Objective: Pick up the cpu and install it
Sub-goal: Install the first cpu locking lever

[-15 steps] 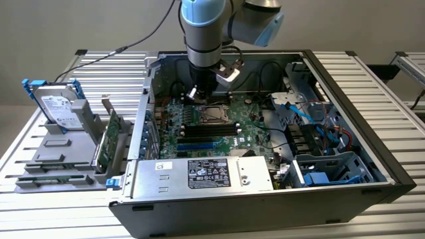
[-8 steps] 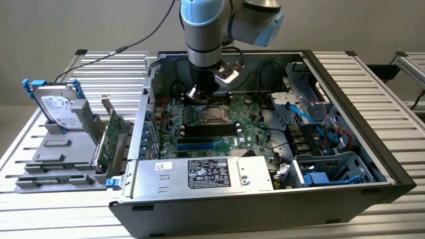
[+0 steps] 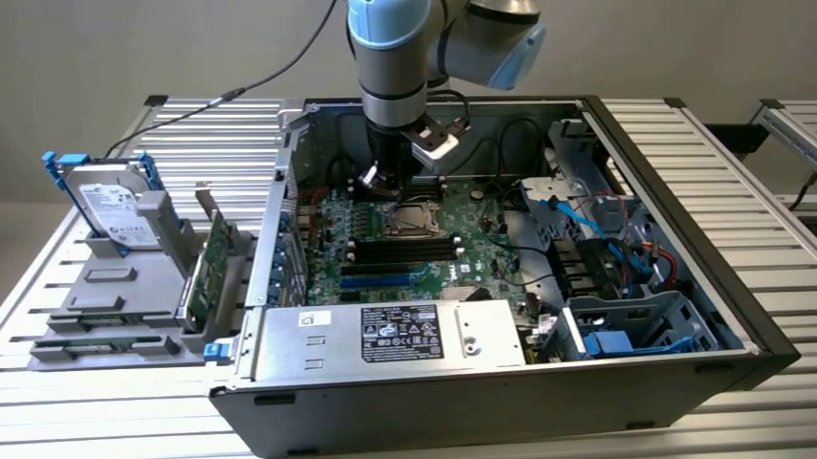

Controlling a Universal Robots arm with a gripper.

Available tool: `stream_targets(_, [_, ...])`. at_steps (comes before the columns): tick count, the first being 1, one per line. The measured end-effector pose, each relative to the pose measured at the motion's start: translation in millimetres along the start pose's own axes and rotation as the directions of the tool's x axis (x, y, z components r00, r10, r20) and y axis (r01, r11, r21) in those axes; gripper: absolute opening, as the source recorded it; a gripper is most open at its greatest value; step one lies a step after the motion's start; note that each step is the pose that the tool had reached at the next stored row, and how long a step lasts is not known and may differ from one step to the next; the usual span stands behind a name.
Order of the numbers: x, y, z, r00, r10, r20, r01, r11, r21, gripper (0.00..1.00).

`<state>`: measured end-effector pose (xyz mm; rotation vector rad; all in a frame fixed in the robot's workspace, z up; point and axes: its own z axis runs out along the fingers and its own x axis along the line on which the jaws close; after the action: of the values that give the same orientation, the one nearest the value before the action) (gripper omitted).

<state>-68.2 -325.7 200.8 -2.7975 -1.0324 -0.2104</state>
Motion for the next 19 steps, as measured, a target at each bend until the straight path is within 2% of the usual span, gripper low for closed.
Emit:
stream_targets(3, [1.5, -1.1, 0.5, 0.9999, 0.012, -0.0007, -0.012, 0.9999, -0.0025, 0.11])
stream_targets(8, [4.3, -2.3, 1.3, 0.9998, 0.017, 0.0064, -0.017, 0.9998, -0.0081, 0.11])
stream_targets(19, [5.2, -2.5, 1.8, 0.9966, 0.082, 0.003, -0.082, 0.9963, -0.0244, 0.11])
